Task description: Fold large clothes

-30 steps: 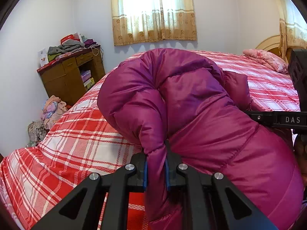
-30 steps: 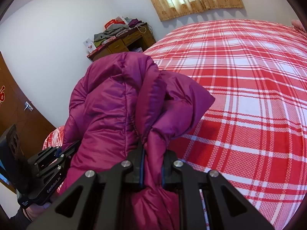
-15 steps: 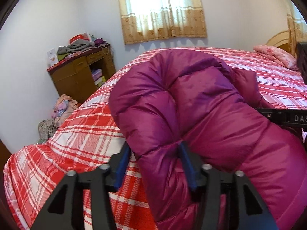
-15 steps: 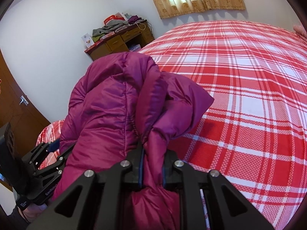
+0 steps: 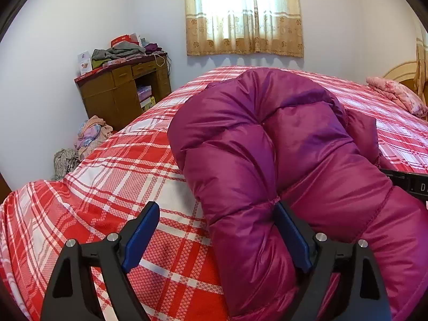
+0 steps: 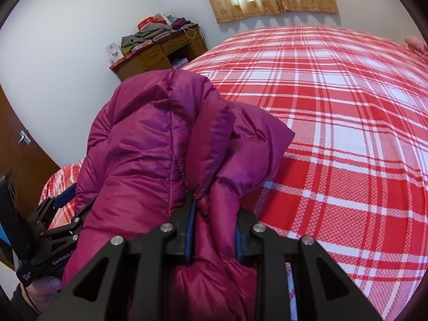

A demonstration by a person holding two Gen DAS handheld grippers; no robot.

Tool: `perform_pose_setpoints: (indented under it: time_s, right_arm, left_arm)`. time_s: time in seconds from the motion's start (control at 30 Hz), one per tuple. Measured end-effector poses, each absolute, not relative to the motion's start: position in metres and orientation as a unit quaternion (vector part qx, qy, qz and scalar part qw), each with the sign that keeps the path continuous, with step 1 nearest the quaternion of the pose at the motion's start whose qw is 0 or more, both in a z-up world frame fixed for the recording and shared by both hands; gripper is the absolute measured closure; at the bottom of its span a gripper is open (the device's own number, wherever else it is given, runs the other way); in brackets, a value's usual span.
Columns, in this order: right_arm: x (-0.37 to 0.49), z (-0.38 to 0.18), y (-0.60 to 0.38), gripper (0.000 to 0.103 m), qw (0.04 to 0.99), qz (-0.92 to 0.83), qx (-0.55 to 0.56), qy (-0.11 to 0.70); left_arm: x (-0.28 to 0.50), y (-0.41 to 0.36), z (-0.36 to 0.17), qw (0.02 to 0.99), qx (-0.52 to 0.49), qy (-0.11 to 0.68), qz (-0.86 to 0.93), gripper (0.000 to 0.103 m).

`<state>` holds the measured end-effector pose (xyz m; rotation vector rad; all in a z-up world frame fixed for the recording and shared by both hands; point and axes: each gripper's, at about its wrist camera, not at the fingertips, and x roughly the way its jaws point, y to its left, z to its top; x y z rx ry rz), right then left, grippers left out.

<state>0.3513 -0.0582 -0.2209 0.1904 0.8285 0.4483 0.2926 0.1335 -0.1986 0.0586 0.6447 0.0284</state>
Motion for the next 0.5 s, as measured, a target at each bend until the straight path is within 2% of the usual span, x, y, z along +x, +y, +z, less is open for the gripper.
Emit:
perform_pose_setpoints:
  time_s: [0.2, 0.5]
  right_arm:
    - [0.350, -0.224, -0.056, 0.075, 0.890, 0.210, 0.087, 0.395]
    - [0.346, -0.228, -0.051, 0.074, 0.896, 0.199, 0.079, 0.388]
  left_arm:
    - [0.295, 0.141, -0.205, 0.947, 0.007, 0.320, 0.016, 0.008]
    - [0.294, 0.143, -0.211, 0.948, -0.005, 0.319, 0.016, 0.007]
